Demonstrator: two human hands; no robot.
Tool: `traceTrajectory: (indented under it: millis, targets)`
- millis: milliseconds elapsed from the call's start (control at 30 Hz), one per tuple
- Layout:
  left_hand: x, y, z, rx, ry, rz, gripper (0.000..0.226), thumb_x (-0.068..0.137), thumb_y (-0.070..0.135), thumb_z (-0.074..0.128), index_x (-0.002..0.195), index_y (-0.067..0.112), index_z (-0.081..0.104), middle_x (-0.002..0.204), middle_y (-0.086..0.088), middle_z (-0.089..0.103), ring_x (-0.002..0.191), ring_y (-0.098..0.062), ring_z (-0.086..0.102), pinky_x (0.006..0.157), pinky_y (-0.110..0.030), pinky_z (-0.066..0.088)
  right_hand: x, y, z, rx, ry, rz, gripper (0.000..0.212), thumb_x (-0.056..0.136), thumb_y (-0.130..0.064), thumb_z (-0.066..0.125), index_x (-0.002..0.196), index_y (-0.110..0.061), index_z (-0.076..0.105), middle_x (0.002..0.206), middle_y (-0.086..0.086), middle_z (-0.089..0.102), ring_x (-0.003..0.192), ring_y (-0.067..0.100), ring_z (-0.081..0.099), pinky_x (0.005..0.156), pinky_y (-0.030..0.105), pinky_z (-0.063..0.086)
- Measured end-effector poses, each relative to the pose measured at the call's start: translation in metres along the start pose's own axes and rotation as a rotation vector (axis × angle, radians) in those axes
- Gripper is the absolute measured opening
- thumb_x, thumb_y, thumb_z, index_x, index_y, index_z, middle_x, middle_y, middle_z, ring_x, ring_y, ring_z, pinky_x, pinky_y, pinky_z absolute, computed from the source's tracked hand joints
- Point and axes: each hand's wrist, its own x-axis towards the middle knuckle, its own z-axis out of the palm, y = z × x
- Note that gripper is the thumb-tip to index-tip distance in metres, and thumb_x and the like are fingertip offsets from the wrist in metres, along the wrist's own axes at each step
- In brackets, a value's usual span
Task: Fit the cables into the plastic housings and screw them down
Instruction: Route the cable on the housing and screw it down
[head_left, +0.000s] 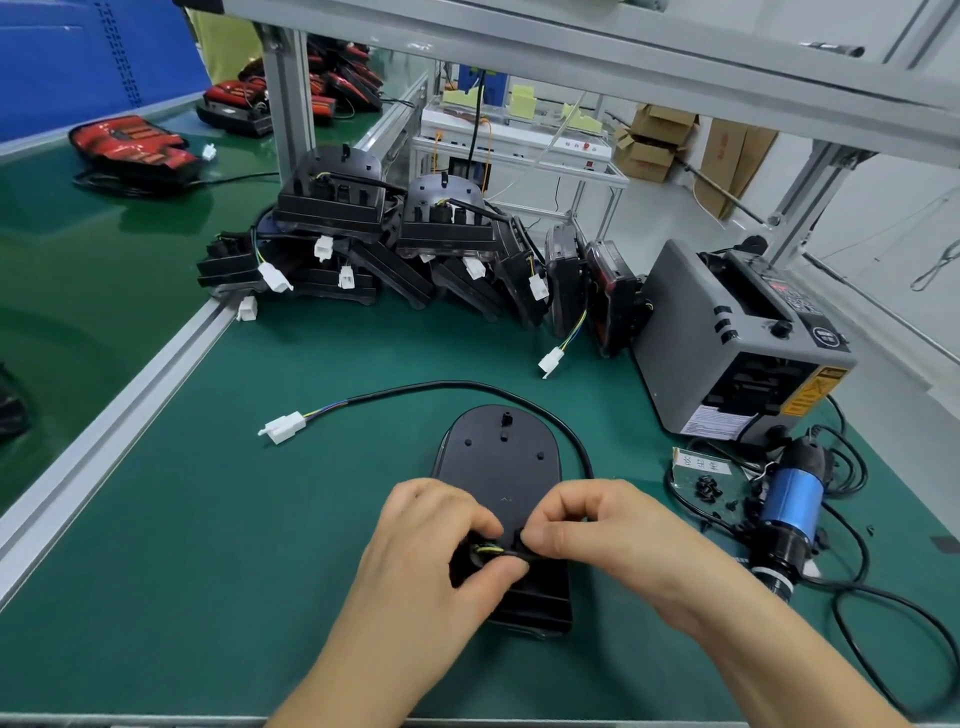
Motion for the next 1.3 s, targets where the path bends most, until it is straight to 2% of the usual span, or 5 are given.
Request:
traceTrajectory:
  millis: [233, 400, 533, 733, 1300]
  targets:
    - [0.001, 0.001, 0.003, -0.120, -0.008, 0.026, 0.020, 0.074, 0.046, 0.057, 0.078, 0.028, 0.065, 0.095, 0.020, 0.053, 0.106, -0.005, 0.044, 0.084, -0.007, 0.031, -0.004, -0.005, 0.001, -0.213, 0.048, -0.059, 0.014, 0.081, -0.025, 0.070, 0.068, -0.026, 0.067, 0.064, -0.016, 0.061, 0.063, -0.005, 0.051, 0.061, 0.007, 0.038]
    - [0.001, -0.001, 0.006, -0.103, 0.016, 0.042, 0.014, 0.075, 0.044, 0.059, 0.078, 0.031, 0.064, 0.092, 0.021, 0.053, 0.105, -0.004, 0.045, 0.084, -0.007, 0.031, -0.009, 0.002, 0.003, -0.336, 0.112, -0.131, 0.014, 0.082, -0.034, 0.067, 0.069, -0.034, 0.064, 0.073, -0.025, 0.060, 0.082, -0.005, 0.048, 0.070, 0.008, 0.036]
    - [0.001, -0.003, 0.004, -0.094, -0.025, 0.053, 0.016, 0.076, 0.045, 0.059, 0.080, 0.031, 0.065, 0.093, 0.021, 0.053, 0.108, -0.005, 0.043, 0.085, -0.007, 0.030, -0.009, 0.005, 0.004, -0.309, 0.139, -0.149, 0.017, 0.080, -0.031, 0.070, 0.066, -0.036, 0.064, 0.074, -0.017, 0.061, 0.082, -0.005, 0.049, 0.070, 0.007, 0.036]
    - [0.002, -0.012, -0.012, -0.084, -0.120, 0.100, 0.021, 0.079, 0.047, 0.056, 0.092, 0.032, 0.063, 0.101, 0.024, 0.054, 0.112, -0.005, 0.046, 0.090, -0.014, 0.036, -0.004, -0.001, -0.005, -0.178, -0.019, -0.063, 0.018, 0.081, -0.020, 0.072, 0.065, -0.025, 0.065, 0.072, -0.016, 0.058, 0.058, -0.008, 0.046, 0.060, 0.006, 0.033]
    - [-0.013, -0.016, 0.013, -0.069, 0.192, 0.260, 0.012, 0.084, 0.029, 0.063, 0.087, 0.019, 0.067, 0.090, 0.006, 0.063, 0.097, -0.013, 0.058, 0.081, -0.024, 0.046, 0.017, -0.020, -0.019, -0.443, -0.289, 0.051, 0.013, 0.080, -0.027, 0.074, 0.069, -0.031, 0.067, 0.079, -0.009, 0.060, 0.074, 0.004, 0.053, 0.074, 0.022, 0.044]
